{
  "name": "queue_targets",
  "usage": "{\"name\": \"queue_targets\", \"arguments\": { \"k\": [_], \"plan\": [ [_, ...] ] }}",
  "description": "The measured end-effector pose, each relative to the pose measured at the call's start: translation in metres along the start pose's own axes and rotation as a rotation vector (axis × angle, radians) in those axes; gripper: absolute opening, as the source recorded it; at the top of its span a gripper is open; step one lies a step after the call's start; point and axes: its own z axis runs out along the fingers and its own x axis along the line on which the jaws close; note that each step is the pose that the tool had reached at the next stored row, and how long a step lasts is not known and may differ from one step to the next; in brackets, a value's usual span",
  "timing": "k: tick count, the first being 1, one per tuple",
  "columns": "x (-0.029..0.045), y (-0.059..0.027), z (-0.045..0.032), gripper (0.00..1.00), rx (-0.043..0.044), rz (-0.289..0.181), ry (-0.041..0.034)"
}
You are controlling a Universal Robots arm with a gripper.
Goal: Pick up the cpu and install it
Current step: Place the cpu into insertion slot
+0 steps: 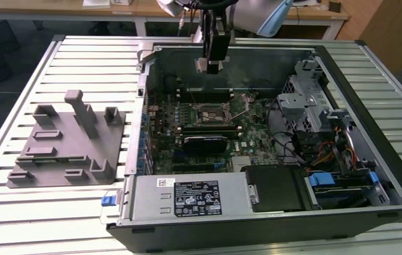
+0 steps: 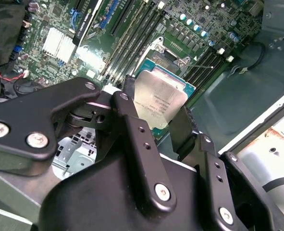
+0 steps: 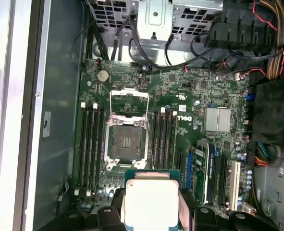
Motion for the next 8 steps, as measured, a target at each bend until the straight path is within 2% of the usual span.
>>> {"name": "queue_targets", "arguments": {
  "k": [8],
  "plan": [
    [0.001,0.0,0.0028,0.53,0.0001,0.0,-0.0001]
  ]
}}
